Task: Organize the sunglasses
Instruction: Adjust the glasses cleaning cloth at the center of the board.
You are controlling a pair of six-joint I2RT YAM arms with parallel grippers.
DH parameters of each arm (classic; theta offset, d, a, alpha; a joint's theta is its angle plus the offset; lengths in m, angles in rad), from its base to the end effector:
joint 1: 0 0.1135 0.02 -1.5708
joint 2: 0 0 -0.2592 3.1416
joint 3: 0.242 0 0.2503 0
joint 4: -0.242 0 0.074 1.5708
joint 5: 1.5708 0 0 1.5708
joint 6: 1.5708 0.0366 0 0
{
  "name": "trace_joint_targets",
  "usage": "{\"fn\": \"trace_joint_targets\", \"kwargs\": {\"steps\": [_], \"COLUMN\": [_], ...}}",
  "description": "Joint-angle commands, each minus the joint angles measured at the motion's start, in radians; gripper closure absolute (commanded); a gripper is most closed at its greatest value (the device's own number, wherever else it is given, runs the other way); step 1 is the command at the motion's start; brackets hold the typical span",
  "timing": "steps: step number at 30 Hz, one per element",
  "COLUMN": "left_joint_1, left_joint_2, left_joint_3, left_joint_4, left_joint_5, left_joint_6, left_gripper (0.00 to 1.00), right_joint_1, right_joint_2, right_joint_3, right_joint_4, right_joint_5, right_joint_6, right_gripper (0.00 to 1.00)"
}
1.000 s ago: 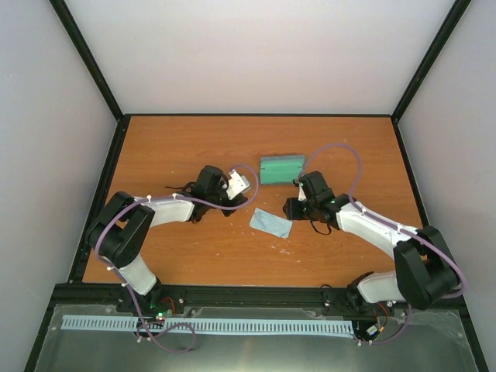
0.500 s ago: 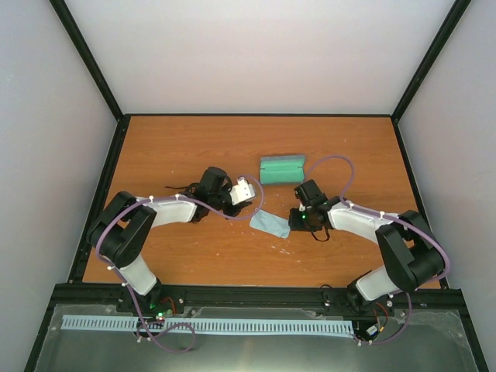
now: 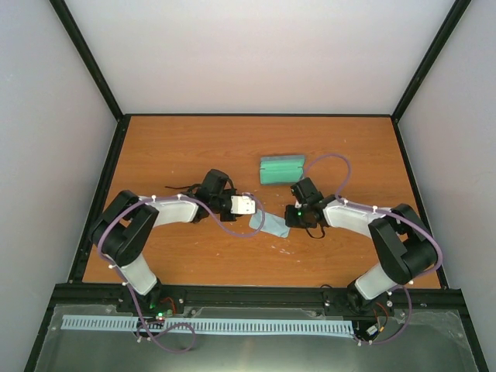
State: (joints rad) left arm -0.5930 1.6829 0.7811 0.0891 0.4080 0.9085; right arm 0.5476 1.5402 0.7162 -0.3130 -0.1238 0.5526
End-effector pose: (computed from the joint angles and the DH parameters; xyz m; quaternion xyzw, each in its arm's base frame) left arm 0.2579 -0.1913 0.1395 0.6754 0.6140 -0.1289 0.3874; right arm 0.2261 0.1431 0.1349 -0.0109 0.9747 0.1638 0.1515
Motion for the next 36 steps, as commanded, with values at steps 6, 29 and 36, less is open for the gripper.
{"fn": "trace_joint_targets", "kwargs": {"steps": [6,29,36], "left_joint_1": [-0.037,-0.06,-0.062], "left_joint_2": [0.034,0.102,0.118], "left_joint_3": [0.037,0.084,0.087], "left_joint_4": [-0.059,-0.029,-0.027], "left_joint_5": [0.033,0.041,0.047], "left_joint_6": [0.296,0.262,0.264], "left_gripper": [0.76,0.73,0.77], "right_joint_1": [0.012,0.012,0.012], "right_joint_2": [0.05,0.045,0.046], "right_joint_3": [-0.016,-0.028,-0.033], "right_joint_4": [-0.03,-0.011,-0.006], "right_joint_5": [-0.002,-0.009,-0.015], "right_joint_6": [0.025,0.033,0.031], "right_gripper": [0.93,0.93,0.93]}}
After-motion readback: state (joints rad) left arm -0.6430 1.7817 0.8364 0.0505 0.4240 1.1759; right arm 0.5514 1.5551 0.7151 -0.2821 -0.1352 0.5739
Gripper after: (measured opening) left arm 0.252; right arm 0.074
